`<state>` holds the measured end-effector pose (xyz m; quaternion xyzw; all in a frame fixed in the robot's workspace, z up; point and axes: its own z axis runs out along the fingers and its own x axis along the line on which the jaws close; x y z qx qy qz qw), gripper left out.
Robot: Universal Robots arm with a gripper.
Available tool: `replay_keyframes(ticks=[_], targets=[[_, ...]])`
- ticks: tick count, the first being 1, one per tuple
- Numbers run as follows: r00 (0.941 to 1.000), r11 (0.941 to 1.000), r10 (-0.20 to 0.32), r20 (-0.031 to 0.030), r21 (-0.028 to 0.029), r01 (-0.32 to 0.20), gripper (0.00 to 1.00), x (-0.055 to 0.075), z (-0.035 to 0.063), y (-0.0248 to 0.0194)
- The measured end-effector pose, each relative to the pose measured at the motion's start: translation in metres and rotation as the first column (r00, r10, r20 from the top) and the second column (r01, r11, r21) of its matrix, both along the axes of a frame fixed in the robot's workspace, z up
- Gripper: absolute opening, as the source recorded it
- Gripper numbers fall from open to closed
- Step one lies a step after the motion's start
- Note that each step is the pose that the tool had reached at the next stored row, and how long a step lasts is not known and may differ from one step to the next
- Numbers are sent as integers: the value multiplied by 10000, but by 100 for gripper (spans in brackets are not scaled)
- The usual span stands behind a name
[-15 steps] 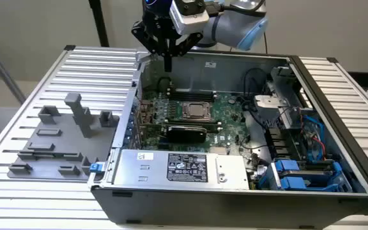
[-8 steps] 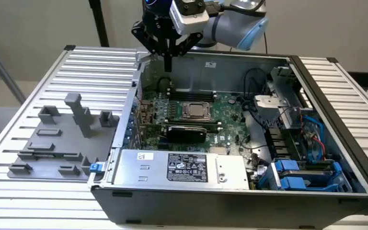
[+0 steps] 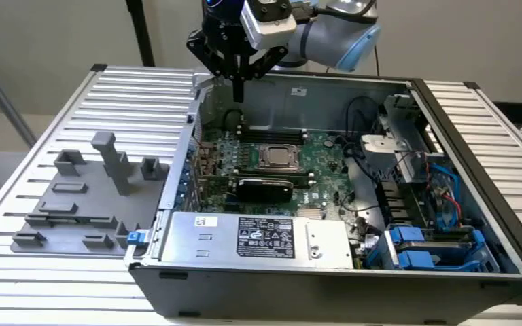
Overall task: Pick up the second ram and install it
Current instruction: 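Reach for the second ram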
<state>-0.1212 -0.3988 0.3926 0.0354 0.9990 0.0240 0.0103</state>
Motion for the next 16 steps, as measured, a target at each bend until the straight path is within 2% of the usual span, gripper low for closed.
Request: replay_keyframes(ticks=[2, 4, 9, 16], targets=[[10000, 10000, 0, -2, -3, 0, 0, -8, 2, -10], [10000, 10000, -2, 0, 0, 2, 0, -59, 0, -49], [10000, 10000, -1, 1, 1, 1, 0, -285, -1, -152], [10000, 10000, 0, 0, 0, 0, 0, -605, -9, -242]])
